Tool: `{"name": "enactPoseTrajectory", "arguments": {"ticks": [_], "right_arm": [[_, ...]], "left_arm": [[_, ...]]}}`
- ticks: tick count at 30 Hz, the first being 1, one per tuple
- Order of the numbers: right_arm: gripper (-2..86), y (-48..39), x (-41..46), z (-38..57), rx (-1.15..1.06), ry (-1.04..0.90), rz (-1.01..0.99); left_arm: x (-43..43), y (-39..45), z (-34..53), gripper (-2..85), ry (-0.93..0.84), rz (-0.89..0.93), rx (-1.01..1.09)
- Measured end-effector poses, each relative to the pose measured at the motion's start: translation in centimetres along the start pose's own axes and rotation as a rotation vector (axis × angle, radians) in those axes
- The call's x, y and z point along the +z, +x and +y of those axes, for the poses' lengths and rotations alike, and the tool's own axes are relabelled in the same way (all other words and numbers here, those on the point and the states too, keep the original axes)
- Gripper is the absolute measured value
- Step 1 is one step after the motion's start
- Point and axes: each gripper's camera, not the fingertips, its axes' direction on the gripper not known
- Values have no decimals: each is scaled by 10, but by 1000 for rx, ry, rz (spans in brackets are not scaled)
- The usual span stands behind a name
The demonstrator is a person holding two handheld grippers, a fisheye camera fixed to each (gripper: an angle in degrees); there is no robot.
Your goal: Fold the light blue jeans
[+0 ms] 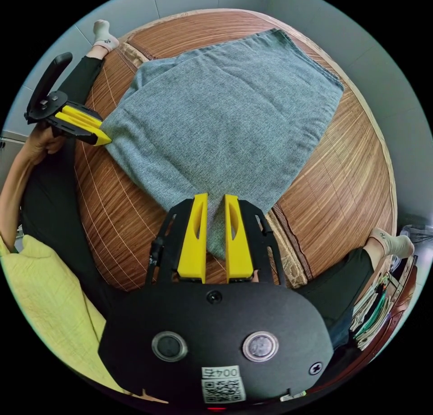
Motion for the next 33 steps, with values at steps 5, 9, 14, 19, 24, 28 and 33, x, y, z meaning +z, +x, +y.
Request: {"name": "enactPoseTrajectory", "arguments": {"ticks": [5,9,14,19,24,28,33], "right_arm": [[53,12,0,-1,-4,-10,-50],[48,15,1,-4,-25,-25,-57],[46,25,1,-2,-38,-14,-99],[44,29,0,-4,-20,-35,-104],[46,32,1,-6,-19,-51,-110],[46,37,0,-4,-12,-54,-120],[51,48,0,-3,48,-63,-166]], "left_arm": [[0,11,4,24,7,-31,-11],[0,23,8,22,23,-76,-33],[-16,44,23,18,54,-173,-81],[-62,42,53,18,243,-255,-202],[-55,33,54,15,269,-304,-286],[-42,35,54,18,302,-347,-334],[-38,42,58,33,345,-341,-345]]}}
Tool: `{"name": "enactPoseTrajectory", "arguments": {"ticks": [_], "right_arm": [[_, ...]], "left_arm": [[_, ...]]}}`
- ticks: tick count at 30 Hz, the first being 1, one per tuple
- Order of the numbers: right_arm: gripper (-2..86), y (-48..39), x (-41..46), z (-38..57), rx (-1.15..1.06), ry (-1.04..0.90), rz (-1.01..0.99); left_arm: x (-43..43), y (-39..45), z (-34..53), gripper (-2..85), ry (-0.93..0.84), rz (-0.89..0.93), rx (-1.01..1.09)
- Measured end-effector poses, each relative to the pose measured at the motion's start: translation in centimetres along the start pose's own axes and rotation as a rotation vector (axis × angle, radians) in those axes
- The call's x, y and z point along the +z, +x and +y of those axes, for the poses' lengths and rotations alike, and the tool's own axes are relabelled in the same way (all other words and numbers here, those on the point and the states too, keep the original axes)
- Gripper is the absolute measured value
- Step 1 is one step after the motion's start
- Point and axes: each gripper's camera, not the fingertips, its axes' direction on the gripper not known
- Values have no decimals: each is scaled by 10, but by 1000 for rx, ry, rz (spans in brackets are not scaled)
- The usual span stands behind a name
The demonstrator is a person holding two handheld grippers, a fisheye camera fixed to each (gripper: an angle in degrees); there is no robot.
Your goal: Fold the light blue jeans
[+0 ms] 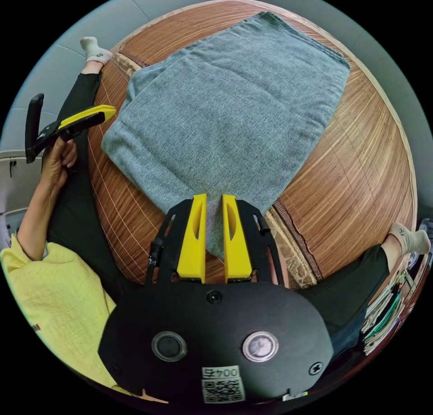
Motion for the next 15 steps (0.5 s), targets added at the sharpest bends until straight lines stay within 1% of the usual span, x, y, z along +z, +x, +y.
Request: {"name": "enactPoseTrajectory", "arguments": {"ticks": [4,6,12,15], "right_arm": [[52,13,-1,2,64,-6,-52],[52,13,-1,4,65,-8,-47],[55,0,1,13,84,5,51],[58,-7,2,22,79,32,92]], "left_arm": [[3,7,-4,56,1,-7,15],[5,11,-5,60,3,-11,23],[8,28,-3,55,3,-48,47],[9,32,-2,31,-5,-74,55]]}}
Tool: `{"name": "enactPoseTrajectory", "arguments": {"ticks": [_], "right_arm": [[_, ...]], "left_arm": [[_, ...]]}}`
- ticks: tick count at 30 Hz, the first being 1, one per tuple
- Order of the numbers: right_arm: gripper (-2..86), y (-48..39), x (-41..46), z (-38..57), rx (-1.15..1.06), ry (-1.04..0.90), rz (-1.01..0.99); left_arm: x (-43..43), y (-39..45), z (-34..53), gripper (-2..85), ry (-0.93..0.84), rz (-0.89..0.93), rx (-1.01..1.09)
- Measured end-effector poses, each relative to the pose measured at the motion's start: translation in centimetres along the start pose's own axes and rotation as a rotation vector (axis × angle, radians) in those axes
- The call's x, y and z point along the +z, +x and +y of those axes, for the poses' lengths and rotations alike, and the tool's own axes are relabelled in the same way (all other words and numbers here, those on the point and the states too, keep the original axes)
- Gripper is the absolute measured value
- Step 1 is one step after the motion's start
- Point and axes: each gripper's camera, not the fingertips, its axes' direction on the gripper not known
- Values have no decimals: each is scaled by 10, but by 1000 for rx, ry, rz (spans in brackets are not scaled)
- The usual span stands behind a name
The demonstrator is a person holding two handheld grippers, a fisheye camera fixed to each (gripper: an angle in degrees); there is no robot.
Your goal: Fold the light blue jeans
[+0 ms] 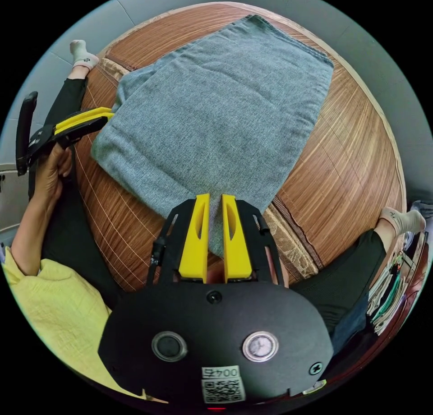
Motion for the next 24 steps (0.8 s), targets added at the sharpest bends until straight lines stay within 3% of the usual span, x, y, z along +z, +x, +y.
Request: {"name": "enactPoseTrajectory", "arguments": {"ticks": [6,10,12,15,17,24], "right_arm": [[60,-1,2,21,-3,53,37],[62,16,2,32,11,59,-27],[73,24,-3,37,-5,58,-76],[80,32,-35,42,-50,250,-276],[82,25,-55,28,-114,372,-302],[58,-14,-44,-49,-286,373,-244]], "left_arm": [[-5,3,7,8,-18,-58,40],[0,-24,13,5,3,74,-45],[0,-29,16,5,15,96,-53],[-1,-29,17,4,18,86,-52],[-2,-28,18,4,26,68,-52],[-1,-43,21,4,37,138,-94]]}}
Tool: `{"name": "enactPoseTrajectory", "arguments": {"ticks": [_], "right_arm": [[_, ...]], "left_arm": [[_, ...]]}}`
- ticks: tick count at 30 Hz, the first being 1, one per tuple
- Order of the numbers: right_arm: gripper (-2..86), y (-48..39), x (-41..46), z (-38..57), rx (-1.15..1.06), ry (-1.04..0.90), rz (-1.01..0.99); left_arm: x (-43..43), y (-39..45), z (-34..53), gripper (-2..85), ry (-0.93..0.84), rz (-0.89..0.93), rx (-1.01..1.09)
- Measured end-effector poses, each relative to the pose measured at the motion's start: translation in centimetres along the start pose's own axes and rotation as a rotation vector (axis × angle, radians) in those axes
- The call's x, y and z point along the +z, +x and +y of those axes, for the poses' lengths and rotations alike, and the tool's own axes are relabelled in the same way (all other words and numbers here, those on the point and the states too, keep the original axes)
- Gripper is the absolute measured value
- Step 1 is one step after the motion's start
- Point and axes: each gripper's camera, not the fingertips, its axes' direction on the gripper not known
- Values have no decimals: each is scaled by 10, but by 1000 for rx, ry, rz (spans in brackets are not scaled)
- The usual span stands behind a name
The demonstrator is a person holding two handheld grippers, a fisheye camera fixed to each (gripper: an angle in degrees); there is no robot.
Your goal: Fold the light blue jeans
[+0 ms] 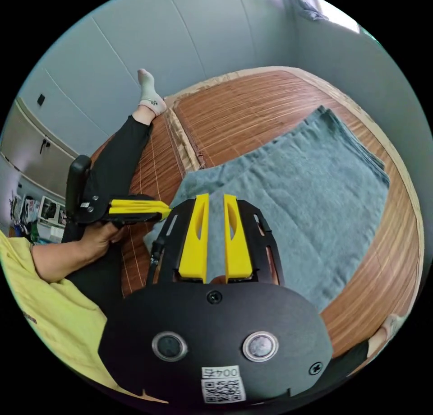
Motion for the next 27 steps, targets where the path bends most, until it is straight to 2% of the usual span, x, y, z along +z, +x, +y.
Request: {"name": "enactPoseTrajectory", "arguments": {"ticks": [7,13,17,20,27], "right_arm": [[1,-15,65,-27,-133,-176,80],[34,24,55,-31,45,-153,-63],[64,30,19,-8,43,-28,-4],[65,41,39,0,53,-135,-30],[110,44,-31,47,105,-4,-55]], "left_arm": [[-1,-3,2,4,11,8,-6],[-1,-1,3,5,23,-2,1],[-1,0,3,6,26,2,-6],[0,3,2,6,26,-4,-6],[-2,1,1,9,35,26,-41]]}}
